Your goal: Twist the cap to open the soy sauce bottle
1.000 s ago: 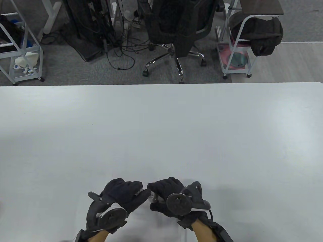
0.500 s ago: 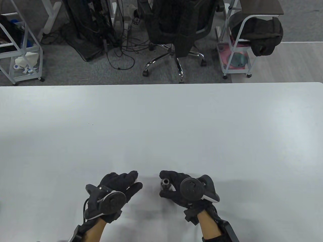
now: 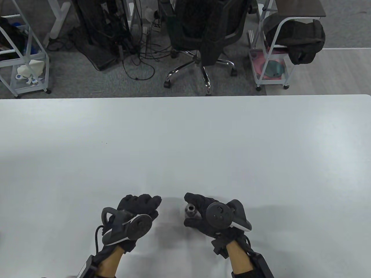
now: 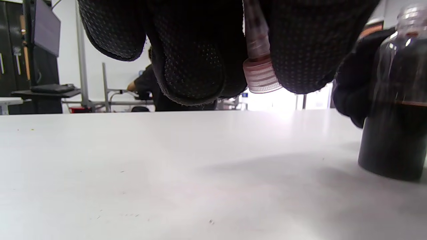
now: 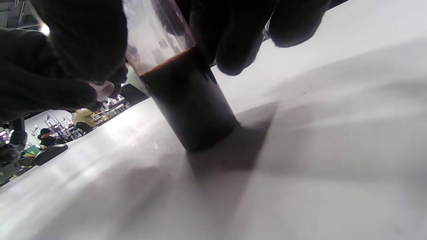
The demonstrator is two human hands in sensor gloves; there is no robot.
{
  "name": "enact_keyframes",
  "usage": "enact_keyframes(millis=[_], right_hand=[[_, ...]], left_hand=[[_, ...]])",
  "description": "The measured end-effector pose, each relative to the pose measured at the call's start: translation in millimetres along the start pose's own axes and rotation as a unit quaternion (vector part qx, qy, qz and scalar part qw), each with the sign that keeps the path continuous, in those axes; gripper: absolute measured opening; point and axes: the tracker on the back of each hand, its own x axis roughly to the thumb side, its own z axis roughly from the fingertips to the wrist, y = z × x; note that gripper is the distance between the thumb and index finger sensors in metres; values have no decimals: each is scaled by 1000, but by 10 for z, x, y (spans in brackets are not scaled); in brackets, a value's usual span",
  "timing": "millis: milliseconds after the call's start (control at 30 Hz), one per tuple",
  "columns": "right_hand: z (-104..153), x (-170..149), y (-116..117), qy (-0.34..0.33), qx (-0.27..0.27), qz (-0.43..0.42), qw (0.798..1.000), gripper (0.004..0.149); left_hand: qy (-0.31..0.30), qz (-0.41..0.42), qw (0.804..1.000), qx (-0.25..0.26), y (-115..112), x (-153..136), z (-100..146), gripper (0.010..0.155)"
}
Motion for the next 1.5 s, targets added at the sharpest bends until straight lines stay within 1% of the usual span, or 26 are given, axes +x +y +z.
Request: enact_keyframes(millis=[67, 167, 300, 367, 500, 600, 700, 733, 833, 900, 967, 1000, 1067, 1167, 1267, 1367, 1500], right_hand=[[18, 4, -25, -4, -2, -2, 1000, 92], [47, 22, -75, -15, 0, -4, 1000, 99], [114, 55, -169, -31, -29, -16, 999, 103], [141, 63, -208, -34, -41, -15, 998, 103], [181, 49, -257, -31, -59, -13, 998, 103], [196, 29, -276, -26, -63, -5, 998, 103], [205, 22, -290, -24, -66, -1, 998, 102], [209, 21, -293, -24, -70, 0, 997, 102], [214, 22, -298, -24, -72, 4, 997, 102], [216, 15, -299, -24, -75, 6, 997, 102], [221, 1, -307, -21, -77, 9, 997, 101], [228, -16, -319, -18, -80, 9, 997, 101], [239, -55, -346, -13, -84, 3, 996, 101], [267, -136, -399, 1, -99, -10, 995, 100], [294, -224, -441, 24, -111, 16, 993, 99], [317, -307, -464, 43, -127, 11, 991, 99], [333, -379, -470, 62, -142, 16, 988, 97]], left_hand=[[1, -5, 1000, -11, -34, 8, -29, 60], [3, -15, 1000, -12, -86, 14, -59, 61], [1, -39, 999, -24, -155, 13, -94, 58], [1, -44, 999, -27, -189, 16, -106, 57], [-1, -63, 997, -49, -259, 25, -140, 56], [-1, -61, 996, -70, -314, 25, -164, 57], [1, -76, 992, -96, -385, 28, -188, 58], [1, -73, 994, -86, -383, 29, -193, 59], [5, -68, 994, -88, -393, 21, -198, 59], [7, -62, 994, -95, -400, 4, -197, 62], [7, -58, 993, -101, -389, -20, -186, 78], [7, -51, 994, -101, -363, -44, -177, 84], [6, -28, 996, -87, -277, -116, -145, 91], [19, 30, 999, -31, -102, -290, -49, 96], [38, 70, 997, 25, 37, -502, 77, 100], [62, 97, 992, 55, 80, -682, 164, 101], [83, 133, 985, 70, 74, -827, 208, 102]])
